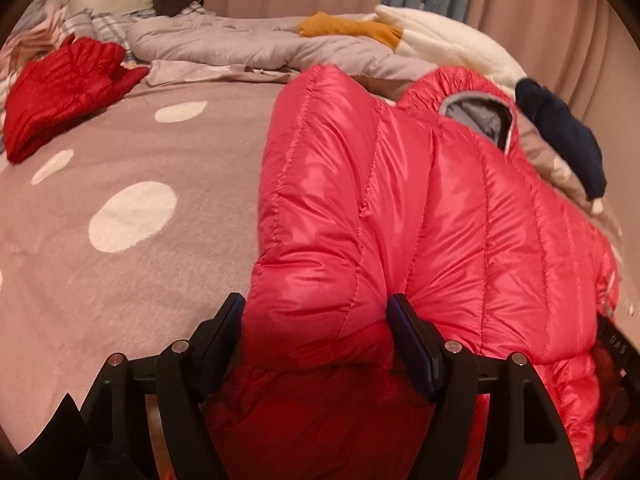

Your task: Fold large clothes

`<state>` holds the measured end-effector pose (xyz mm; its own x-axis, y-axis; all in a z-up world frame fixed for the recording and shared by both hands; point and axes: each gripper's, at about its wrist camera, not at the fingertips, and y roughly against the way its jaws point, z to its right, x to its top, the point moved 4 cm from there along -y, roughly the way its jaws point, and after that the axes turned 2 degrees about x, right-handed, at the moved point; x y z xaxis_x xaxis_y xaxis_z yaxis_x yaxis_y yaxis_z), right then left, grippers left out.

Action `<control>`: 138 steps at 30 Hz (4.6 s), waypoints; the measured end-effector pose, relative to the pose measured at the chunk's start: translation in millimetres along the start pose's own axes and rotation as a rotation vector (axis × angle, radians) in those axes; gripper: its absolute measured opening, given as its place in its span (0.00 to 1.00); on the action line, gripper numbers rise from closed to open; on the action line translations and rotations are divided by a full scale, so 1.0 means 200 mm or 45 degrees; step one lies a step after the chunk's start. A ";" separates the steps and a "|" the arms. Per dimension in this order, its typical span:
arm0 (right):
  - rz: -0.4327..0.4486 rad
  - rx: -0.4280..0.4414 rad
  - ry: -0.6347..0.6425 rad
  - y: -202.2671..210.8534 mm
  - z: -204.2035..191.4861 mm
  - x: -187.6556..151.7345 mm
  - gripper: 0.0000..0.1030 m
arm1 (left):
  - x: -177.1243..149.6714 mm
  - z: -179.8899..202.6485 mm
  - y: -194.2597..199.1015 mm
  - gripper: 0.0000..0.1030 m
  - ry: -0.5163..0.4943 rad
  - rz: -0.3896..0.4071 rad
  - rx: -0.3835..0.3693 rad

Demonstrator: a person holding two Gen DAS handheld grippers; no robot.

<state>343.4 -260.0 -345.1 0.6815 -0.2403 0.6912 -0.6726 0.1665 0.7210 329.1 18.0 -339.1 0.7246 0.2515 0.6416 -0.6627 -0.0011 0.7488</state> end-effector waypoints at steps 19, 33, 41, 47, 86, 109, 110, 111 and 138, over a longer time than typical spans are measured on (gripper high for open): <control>0.208 0.103 0.332 0.35 -0.33 0.50 0.96 | 0.14 -0.75 0.47 0.35 0.554 0.281 0.489; 0.059 0.014 0.451 -0.64 -0.78 1.16 0.76 | 0.12 -0.72 0.17 0.35 0.433 0.130 0.482; 0.214 0.177 0.140 -0.45 -0.62 1.24 0.07 | 0.15 -0.58 0.13 0.35 0.275 0.149 0.465; 0.438 0.333 0.387 0.44 -0.48 0.81 0.08 | 0.17 -0.52 0.28 0.35 0.278 0.270 0.473; -0.101 0.726 -0.300 0.32 -0.12 0.20 0.84 | 0.31 0.31 0.26 0.81 0.287 -0.089 -0.757; -0.094 0.509 0.050 0.55 -0.11 -0.19 0.44 | -0.10 0.38 0.30 0.29 -0.132 0.063 -0.126; -0.064 0.442 0.061 0.55 -0.08 -0.21 0.55 | -0.13 0.36 0.28 0.49 -0.128 0.062 -0.065; -0.038 0.361 0.056 0.53 -0.04 -0.24 0.77 | -0.13 0.35 0.27 0.59 -0.118 0.071 -0.022; -0.102 0.393 -0.153 0.40 0.01 -0.20 0.90 | -0.06 0.27 0.17 0.77 -0.032 0.048 0.026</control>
<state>261.6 -237.9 -315.7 0.7093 -0.3546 0.6092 -0.6864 -0.1506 0.7115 307.5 -37.0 -312.1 0.7040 0.2266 0.6731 -0.6858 -0.0295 0.7272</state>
